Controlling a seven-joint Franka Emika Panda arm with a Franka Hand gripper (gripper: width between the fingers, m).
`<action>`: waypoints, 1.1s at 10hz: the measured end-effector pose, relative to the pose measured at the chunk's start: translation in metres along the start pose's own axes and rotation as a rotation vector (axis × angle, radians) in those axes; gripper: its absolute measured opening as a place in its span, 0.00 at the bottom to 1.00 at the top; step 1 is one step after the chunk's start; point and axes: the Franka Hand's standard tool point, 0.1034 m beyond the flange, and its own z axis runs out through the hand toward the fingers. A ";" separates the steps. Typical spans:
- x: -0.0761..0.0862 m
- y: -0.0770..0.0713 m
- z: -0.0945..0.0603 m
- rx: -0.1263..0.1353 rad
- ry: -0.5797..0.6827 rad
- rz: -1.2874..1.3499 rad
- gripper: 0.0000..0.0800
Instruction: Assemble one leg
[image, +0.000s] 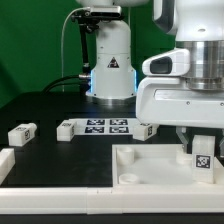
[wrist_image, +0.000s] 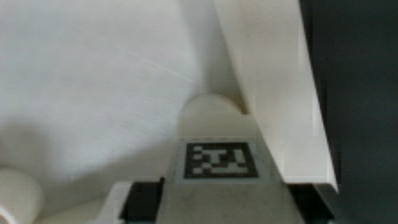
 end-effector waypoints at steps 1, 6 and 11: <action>-0.001 -0.001 0.000 -0.003 0.002 0.174 0.36; -0.006 -0.007 0.000 -0.008 0.001 0.792 0.36; -0.003 -0.007 0.001 0.021 0.007 0.743 0.71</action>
Offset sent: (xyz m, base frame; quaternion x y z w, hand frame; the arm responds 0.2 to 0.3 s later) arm -0.0030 0.0054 0.0006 -0.0465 -0.0111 0.4038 0.9136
